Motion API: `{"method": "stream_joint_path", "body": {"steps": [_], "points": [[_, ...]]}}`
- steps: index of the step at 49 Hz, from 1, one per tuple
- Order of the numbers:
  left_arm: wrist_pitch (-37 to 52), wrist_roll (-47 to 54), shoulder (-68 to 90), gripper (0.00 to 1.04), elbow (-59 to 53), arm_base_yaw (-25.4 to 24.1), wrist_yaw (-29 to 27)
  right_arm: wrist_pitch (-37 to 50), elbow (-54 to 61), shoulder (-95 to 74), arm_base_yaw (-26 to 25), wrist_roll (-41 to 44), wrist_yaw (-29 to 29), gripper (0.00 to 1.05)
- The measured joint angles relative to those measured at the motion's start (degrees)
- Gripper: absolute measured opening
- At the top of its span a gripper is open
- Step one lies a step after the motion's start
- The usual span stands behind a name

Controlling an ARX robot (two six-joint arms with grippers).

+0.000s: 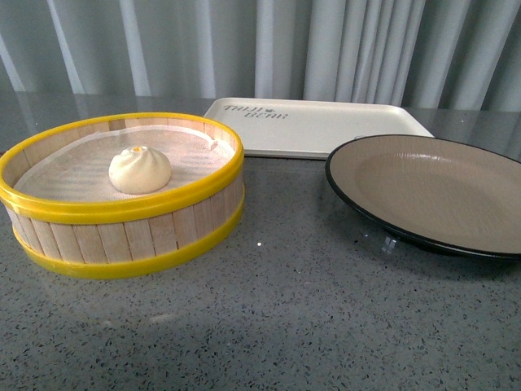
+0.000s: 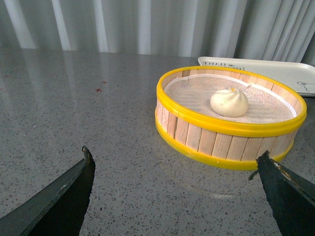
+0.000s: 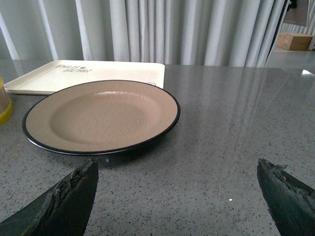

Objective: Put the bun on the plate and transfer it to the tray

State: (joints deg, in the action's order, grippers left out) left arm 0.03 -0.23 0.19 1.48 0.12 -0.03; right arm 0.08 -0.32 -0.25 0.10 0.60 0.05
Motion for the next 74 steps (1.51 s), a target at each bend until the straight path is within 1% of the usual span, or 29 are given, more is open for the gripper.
{"method": "stream_joint_path", "body": {"steps": [57, 58, 60, 63, 65, 68, 74], "points": [[-0.1, -0.2, 0.1, 0.98, 0.0, 0.0, -0.2, 0.0, 0.0, 0.0, 0.0, 0.0, 0.0, 0.96], [-0.6, -0.5, 0.4, 0.98, 0.2, 0.2, -0.6, 0.0, 0.0, 0.0, 0.0, 0.0, 0.0, 0.96], [-6.2, -3.6, 2.5, 0.98, 1.9, 1.1, -3.3, 0.0, 0.0, 0.0, 0.0, 0.0, 0.0, 0.96], [-12.4, -9.4, 6.5, 0.98, 4.5, 2.3, -4.7, 0.0, 0.0, 0.0, 0.0, 0.0, 0.0, 0.96], [-13.2, -11.6, 7.9, 0.98, 5.0, 2.8, -4.8, 0.0, 0.0, 0.0, 0.0, 0.0, 0.0, 0.96], [-12.2, -14.1, 10.0, 0.98, 5.9, 3.1, -3.7, 0.0, 0.0, 0.0, 0.0, 0.0, 0.0, 0.96], [-4.2, -17.0, 15.9, 0.98, 10.8, 2.5, -0.7, 0.0, 0.0, 0.0, 0.0, 0.0, 0.0, 0.96]]}}
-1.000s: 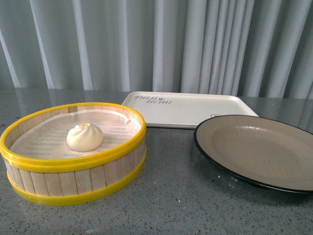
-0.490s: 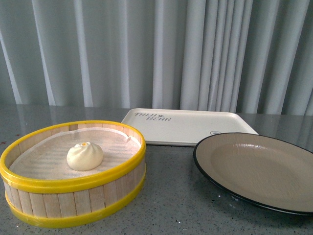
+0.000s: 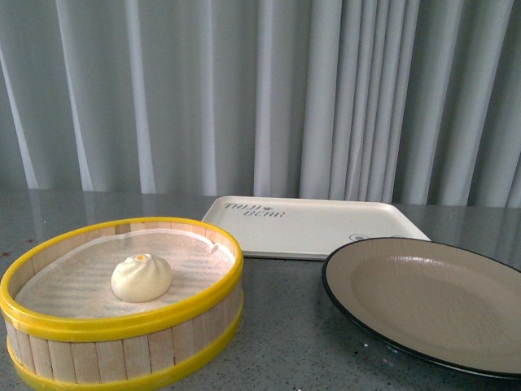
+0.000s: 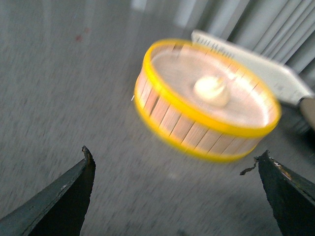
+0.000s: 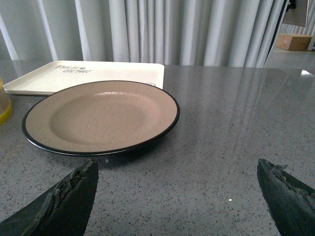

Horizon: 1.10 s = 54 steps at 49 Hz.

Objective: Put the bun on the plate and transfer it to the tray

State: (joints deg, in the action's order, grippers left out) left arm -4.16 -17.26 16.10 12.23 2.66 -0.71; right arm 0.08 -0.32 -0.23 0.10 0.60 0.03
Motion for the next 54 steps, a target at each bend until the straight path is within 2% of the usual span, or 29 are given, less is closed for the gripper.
{"method": "stream_joint_path", "body": {"steps": [7, 18, 29, 40, 54], "points": [[9.1, 0.8, 13.9, 0.98, 9.2, 0.5, 2.9, 0.0, 0.0, 0.0, 0.0, 0.0, 0.0, 0.96], [9.3, 9.1, 35.5, 0.98, 25.4, 7.8, 3.7, 0.0, 0.0, 0.0, 0.0, 0.0, 0.0, 0.96], [1.1, 16.0, 51.3, 0.98, 40.7, 13.3, -2.6, 0.0, 0.0, 0.0, 0.0, 0.0, 0.0, 0.96], [-4.6, 19.3, 60.8, 0.98, 48.5, 14.7, -7.1, 0.0, 0.0, 0.0, 0.0, 0.0, 0.0, 0.96], [-10.5, 15.6, 69.1, 0.98, 54.0, 15.9, -6.2, 0.0, 0.0, 0.0, 0.0, 0.0, 0.0, 0.96]]}}
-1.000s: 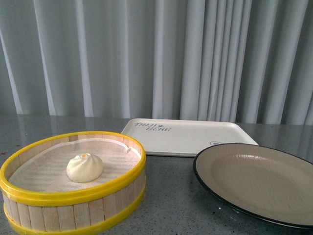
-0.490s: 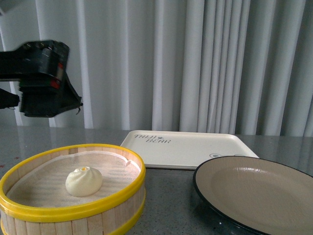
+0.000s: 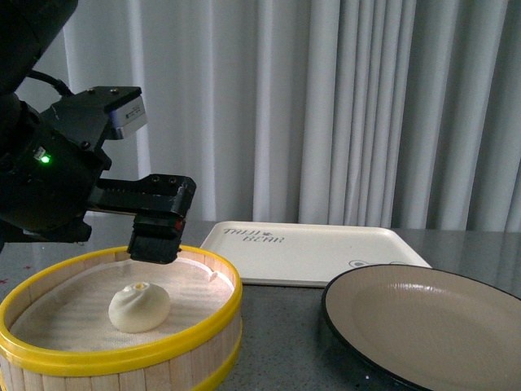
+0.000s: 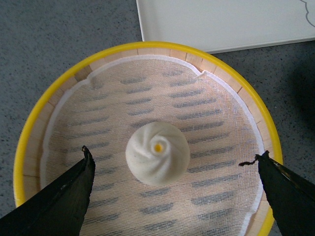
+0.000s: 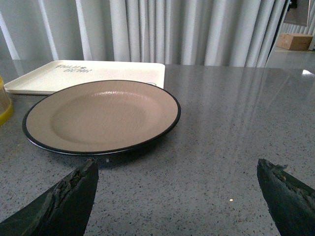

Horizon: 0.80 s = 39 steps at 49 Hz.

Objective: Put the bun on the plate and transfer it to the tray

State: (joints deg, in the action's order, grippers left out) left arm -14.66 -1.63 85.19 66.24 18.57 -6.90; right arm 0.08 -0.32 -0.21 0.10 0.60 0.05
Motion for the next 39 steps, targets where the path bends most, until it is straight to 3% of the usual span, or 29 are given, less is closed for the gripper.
{"method": "stream_joint_path", "body": {"steps": [22, 39], "points": [[2.7, -8.2, 5.8, 0.98, 0.7, -0.7, 2.4, 0.0, 0.0, 0.0, 0.0, 0.0, 0.0, 0.96], [8.2, -6.2, 8.4, 0.98, 0.7, -1.0, -2.1, 0.0, 0.0, 0.0, 0.0, 0.0, 0.0, 0.96]]}}
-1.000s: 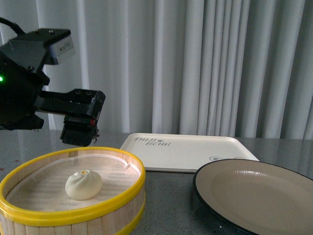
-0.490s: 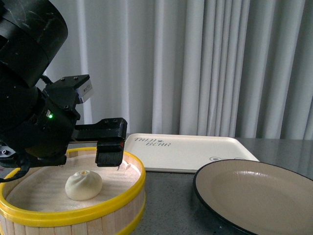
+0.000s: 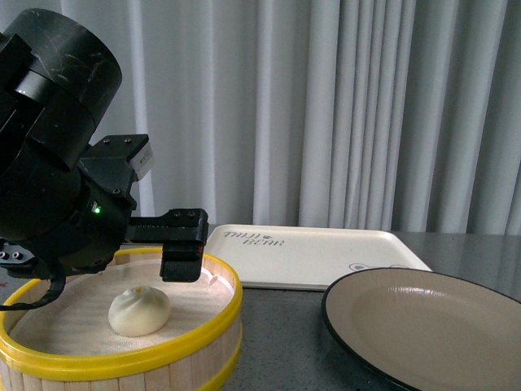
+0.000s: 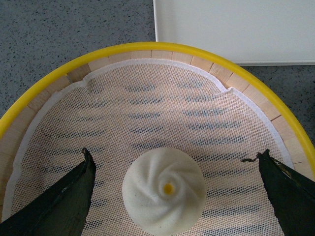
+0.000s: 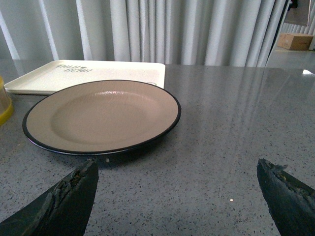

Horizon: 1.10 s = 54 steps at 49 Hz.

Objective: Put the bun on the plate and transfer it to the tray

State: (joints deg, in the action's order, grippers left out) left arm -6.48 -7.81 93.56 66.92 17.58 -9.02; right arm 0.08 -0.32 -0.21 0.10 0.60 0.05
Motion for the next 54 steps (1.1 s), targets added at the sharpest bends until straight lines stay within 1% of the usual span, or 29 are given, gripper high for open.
{"method": "stream_joint_path", "body": {"steps": [18, 46, 48, 50, 54], "points": [[-1.3, 0.2, 0.9, 0.98, -1.1, -1.4, 0.2, 0.0, 0.0, 0.0, 0.0, 0.0, 0.0, 0.96], [-1.0, -1.7, 3.2, 0.98, -1.8, -0.1, 0.6, 0.0, 0.0, 0.0, 0.0, 0.0, 0.0, 0.96], [-1.0, -1.7, 3.2, 0.93, -1.8, 0.1, 0.5, 0.0, 0.0, 0.0, 0.0, 0.0, 0.0, 0.96], [-0.9, -1.7, 3.2, 0.84, -1.8, 0.2, 0.6, 0.0, 0.0, 0.0, 0.0, 0.0, 0.0, 0.96], [-0.4, -1.5, 3.1, 0.73, -1.9, 0.2, 0.5, 0.0, 0.0, 0.0, 0.0, 0.0, 0.0, 0.96]]}}
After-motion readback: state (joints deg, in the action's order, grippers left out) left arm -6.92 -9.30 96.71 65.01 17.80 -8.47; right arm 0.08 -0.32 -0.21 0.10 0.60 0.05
